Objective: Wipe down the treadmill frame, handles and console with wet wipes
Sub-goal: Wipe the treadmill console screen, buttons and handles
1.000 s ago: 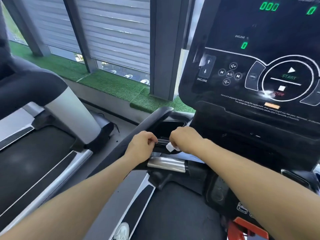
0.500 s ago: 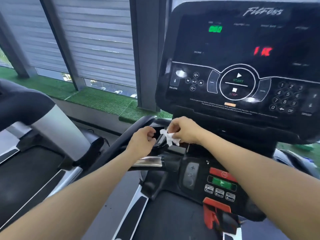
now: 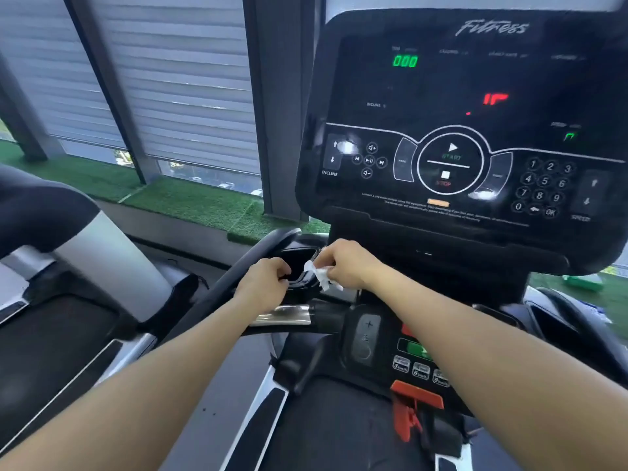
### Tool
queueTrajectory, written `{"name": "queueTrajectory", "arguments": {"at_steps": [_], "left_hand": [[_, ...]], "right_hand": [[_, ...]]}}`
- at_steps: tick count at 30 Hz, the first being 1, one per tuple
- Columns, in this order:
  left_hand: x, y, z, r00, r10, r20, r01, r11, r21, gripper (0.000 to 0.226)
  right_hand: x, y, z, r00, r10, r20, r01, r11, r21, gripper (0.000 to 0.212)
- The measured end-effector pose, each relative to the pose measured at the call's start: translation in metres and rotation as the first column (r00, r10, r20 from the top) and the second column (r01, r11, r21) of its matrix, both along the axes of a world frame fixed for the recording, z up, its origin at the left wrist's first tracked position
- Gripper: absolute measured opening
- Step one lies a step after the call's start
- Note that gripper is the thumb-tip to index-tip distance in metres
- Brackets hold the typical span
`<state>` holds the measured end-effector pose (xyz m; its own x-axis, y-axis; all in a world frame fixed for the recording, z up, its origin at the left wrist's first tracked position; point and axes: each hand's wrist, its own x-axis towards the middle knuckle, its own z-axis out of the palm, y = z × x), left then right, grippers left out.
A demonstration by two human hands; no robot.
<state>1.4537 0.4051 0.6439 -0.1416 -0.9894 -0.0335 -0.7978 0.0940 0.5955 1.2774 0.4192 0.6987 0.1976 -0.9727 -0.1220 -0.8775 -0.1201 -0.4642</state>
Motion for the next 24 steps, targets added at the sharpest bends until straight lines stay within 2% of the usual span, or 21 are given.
{"name": "queueTrajectory", "arguments": {"at_steps": [4, 8, 11, 15, 19, 24], "left_hand": [[0.018, -0.006, -0.009, 1.000, 0.014, 0.005, -0.014, 1.000, 0.009, 0.024], [0.034, -0.011, -0.015, 0.999, 0.021, 0.032, -0.020, 1.000, -0.006, 0.026], [0.046, -0.013, -0.018, 0.999, 0.044, 0.028, -0.044, 0.999, -0.003, 0.026], [0.054, -0.015, -0.020, 0.997, 0.068, 0.030, -0.067, 0.998, -0.003, 0.024], [0.053, -0.013, -0.021, 0.997, 0.069, 0.028, -0.069, 0.998, 0.012, 0.022], [0.046, -0.011, -0.020, 0.998, 0.059, 0.034, -0.059, 0.998, 0.011, 0.022]], "right_hand": [[0.018, -0.025, -0.020, 0.973, 0.030, -0.228, -0.024, 0.999, 0.030, 0.041], [0.034, -0.041, -0.036, 0.949, 0.036, -0.314, -0.022, 0.999, 0.048, 0.040], [0.046, -0.047, -0.044, 0.910, 0.107, -0.399, -0.073, 0.992, 0.099, 0.040], [0.055, -0.050, -0.046, 0.911, 0.199, -0.362, -0.139, 0.973, 0.185, 0.049], [0.049, -0.048, -0.046, 0.944, 0.194, -0.268, -0.149, 0.972, 0.182, 0.046], [0.046, -0.045, -0.046, 0.878, 0.308, -0.366, -0.264, 0.950, 0.167, 0.038]]}}
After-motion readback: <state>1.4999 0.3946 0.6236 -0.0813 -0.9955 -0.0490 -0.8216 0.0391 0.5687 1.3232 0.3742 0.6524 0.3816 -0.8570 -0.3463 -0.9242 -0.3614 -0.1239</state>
